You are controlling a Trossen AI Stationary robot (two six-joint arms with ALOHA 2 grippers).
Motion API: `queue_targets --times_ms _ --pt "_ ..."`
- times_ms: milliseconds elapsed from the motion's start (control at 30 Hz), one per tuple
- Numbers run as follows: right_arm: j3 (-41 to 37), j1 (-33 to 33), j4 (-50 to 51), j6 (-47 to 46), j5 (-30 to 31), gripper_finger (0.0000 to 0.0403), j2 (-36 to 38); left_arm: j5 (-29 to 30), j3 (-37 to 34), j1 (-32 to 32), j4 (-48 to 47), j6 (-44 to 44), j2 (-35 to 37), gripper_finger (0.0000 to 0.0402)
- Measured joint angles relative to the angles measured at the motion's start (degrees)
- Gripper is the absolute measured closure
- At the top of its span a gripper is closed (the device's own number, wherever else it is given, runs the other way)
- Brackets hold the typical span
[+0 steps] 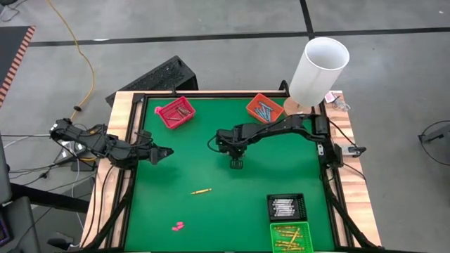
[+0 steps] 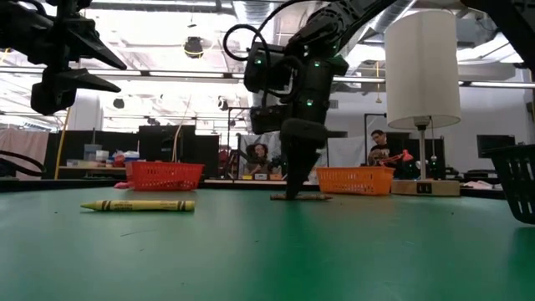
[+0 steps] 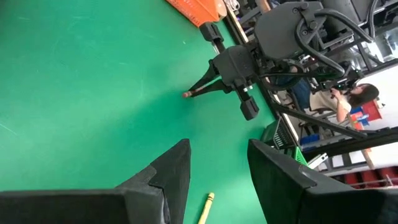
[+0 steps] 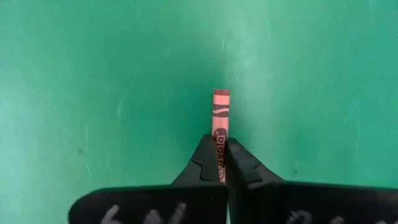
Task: Sort crayons
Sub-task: Put the brown crayon into the red bin
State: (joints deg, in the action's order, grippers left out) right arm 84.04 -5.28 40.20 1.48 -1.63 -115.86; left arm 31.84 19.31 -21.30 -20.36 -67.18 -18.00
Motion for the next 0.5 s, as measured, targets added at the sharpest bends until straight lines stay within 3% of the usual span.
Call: queue_targets --times_ms 500 --pt "11.62 -1.65 -6.9 -3.32 0.22 0.0402 -0.08 -2.71 0.0 0.0 0.07 0.0 0.0 0.0252"
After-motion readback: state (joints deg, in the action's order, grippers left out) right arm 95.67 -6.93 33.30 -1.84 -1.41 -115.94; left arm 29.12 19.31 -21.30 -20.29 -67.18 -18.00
